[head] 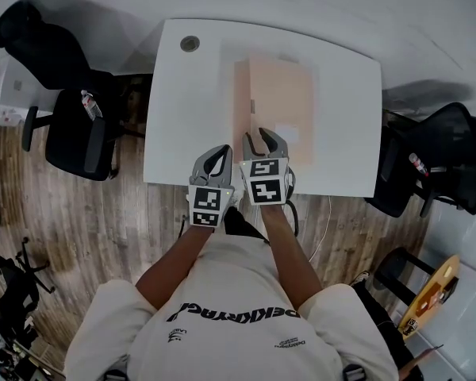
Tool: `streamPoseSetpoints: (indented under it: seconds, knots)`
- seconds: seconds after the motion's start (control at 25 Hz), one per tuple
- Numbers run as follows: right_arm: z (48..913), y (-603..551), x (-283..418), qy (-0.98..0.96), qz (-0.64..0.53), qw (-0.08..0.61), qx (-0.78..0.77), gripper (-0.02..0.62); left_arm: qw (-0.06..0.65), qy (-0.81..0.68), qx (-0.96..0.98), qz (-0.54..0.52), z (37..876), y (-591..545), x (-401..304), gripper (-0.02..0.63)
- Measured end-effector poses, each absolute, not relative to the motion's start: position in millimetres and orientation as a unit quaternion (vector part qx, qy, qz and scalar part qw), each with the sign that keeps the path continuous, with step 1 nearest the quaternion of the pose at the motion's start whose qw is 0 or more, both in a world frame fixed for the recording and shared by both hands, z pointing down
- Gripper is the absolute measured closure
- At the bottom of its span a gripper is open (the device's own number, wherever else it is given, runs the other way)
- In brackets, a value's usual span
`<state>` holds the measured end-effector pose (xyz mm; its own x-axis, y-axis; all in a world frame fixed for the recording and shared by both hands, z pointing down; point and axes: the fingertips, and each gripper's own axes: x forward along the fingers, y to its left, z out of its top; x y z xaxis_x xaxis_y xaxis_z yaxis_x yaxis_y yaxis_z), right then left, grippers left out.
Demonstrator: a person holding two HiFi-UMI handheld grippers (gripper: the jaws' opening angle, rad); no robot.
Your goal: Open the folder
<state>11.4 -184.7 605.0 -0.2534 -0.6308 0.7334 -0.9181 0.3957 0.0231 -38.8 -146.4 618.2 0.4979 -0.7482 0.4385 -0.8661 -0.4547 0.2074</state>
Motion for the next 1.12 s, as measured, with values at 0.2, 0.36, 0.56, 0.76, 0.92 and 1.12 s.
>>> streamPoseSetpoints:
  seconds: [0.2,0.36,0.56,0.76,0.92,1.12]
  knots:
    - [616.1,-195.2,14.5,-0.748,0.204,0.358,0.519,0.476,0.222,-0.471,0.841,0.148,638.5,-148.4,-32.4,0.615]
    - [622.6,-198.0,14.9,-0.745,0.207,0.364,0.52,0.469,0.227,-0.465,0.843,0.148,649.5,-147.6,-26.3,0.615]
    - [629.6,-204.6,13.5,-0.741,0.207,0.37,0.52,0.456,0.229,-0.456,0.848,0.146,659.2,-148.3,-22.4,0.615]
    - [632.9,-207.5,16.5,-0.735,0.207,0.377,0.524,0.456,0.232,-0.444,0.853,0.149,667.4,-144.8,-16.5,0.615]
    - [629.2,-210.3,19.5,-0.734,0.205,0.373,0.529,0.466,0.235,-0.435,0.857,0.149,673.0,-144.9,-11.1,0.615]
    - [620.5,-207.7,21.7,-0.734,0.203,0.368,0.534,0.476,0.245,-0.424,0.857,0.159,682.5,-140.4,-7.3,0.615]
